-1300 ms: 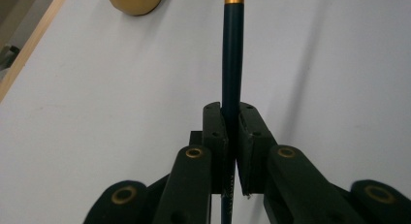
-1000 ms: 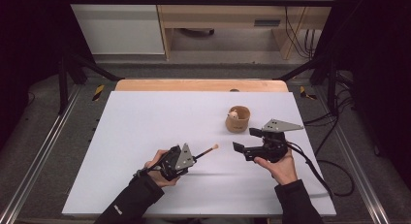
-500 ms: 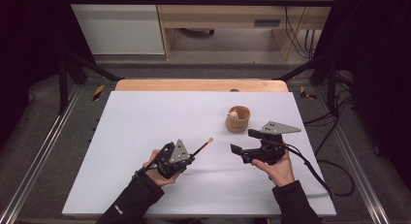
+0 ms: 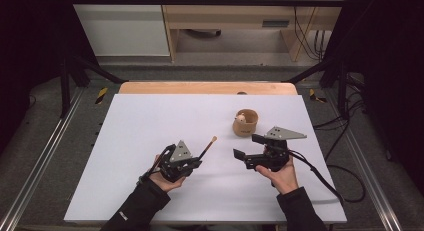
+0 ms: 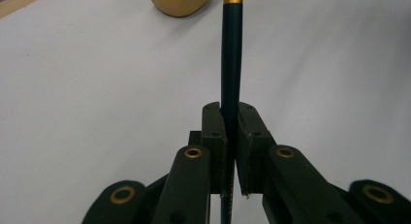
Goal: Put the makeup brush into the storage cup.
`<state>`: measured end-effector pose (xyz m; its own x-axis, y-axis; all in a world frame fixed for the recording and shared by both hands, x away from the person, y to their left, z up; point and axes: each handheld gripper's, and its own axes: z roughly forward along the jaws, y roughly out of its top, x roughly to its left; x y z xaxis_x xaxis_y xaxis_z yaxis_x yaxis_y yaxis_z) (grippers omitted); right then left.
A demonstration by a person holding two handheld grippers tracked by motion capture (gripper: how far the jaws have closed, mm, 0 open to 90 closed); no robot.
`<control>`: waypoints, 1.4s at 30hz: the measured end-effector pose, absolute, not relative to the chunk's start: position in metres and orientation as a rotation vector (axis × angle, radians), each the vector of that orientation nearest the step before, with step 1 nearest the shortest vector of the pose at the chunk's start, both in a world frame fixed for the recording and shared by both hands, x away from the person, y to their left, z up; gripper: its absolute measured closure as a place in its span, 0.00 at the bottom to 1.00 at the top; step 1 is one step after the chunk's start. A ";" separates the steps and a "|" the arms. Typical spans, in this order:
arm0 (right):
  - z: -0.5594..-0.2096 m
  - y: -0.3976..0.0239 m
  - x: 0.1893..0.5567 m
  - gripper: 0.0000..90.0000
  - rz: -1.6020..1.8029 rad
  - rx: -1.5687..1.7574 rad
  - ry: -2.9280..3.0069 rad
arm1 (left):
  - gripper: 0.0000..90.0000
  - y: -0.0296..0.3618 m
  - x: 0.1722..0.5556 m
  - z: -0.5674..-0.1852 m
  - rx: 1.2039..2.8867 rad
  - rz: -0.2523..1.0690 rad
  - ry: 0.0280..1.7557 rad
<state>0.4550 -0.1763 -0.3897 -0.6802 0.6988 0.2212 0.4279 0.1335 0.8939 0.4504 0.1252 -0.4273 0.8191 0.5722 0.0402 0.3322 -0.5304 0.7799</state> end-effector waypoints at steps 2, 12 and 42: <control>-0.390 -0.175 0.455 0.11 1.576 1.110 2.151 | 0.93 0.125 0.450 -0.427 2.163 0.357 0.672; -0.392 -0.169 0.454 0.13 1.633 1.115 2.147 | 0.93 0.120 0.449 -0.429 2.133 0.362 0.733; -0.393 -0.159 0.454 0.21 1.695 1.115 2.152 | 0.93 0.099 0.443 -0.421 2.029 0.385 0.790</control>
<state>0.4543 -0.1590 -0.3931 -0.7014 0.6487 0.2953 0.4391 0.0670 0.8959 0.4431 0.0994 -0.4206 0.7479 0.6631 -0.0313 0.3842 -0.3939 0.8350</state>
